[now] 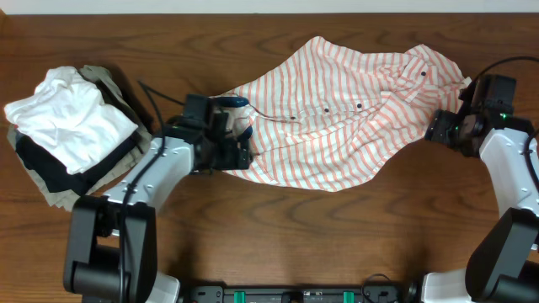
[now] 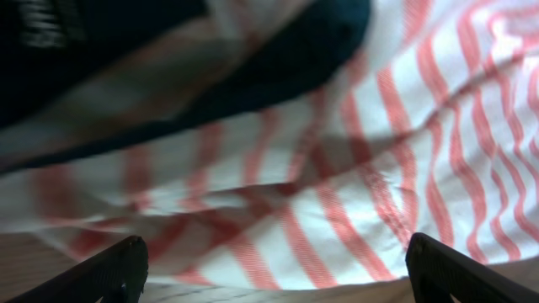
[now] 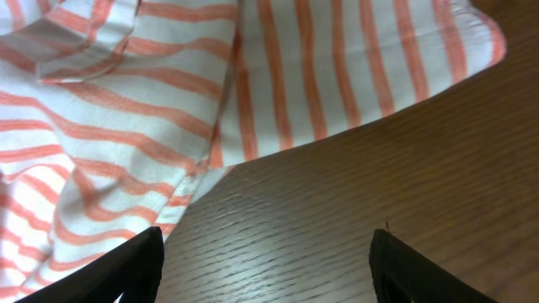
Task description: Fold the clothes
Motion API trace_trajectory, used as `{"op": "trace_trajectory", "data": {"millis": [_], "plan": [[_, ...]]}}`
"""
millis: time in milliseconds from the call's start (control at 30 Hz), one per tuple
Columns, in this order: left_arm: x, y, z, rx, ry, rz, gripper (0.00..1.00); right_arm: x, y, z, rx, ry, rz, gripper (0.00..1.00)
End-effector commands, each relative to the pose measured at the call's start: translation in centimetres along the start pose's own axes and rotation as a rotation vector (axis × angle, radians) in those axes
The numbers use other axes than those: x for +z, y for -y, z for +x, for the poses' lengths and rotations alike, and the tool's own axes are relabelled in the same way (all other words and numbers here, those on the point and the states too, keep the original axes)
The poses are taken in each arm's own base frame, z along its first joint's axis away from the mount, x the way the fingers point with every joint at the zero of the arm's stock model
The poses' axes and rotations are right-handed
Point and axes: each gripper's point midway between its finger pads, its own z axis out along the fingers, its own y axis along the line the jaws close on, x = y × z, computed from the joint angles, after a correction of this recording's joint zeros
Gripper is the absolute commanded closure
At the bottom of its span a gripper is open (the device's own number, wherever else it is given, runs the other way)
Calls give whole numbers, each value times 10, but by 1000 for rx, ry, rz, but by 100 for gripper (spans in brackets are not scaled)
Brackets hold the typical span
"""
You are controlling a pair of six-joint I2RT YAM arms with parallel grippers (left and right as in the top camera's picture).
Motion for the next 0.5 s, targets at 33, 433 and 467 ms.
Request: {"op": "trace_trajectory", "data": {"millis": [33,433,467], "plan": [[8,8,9,50,-19,-39,2,-1,-4,1,-32,-11,-26,23],[31,19,7,175,2,-131,2,-1,-3,6,-38,-31,-24,22],[34,20,6,192,3,-132,2,-1,-3,6,-38,-32,-24,21]]}}
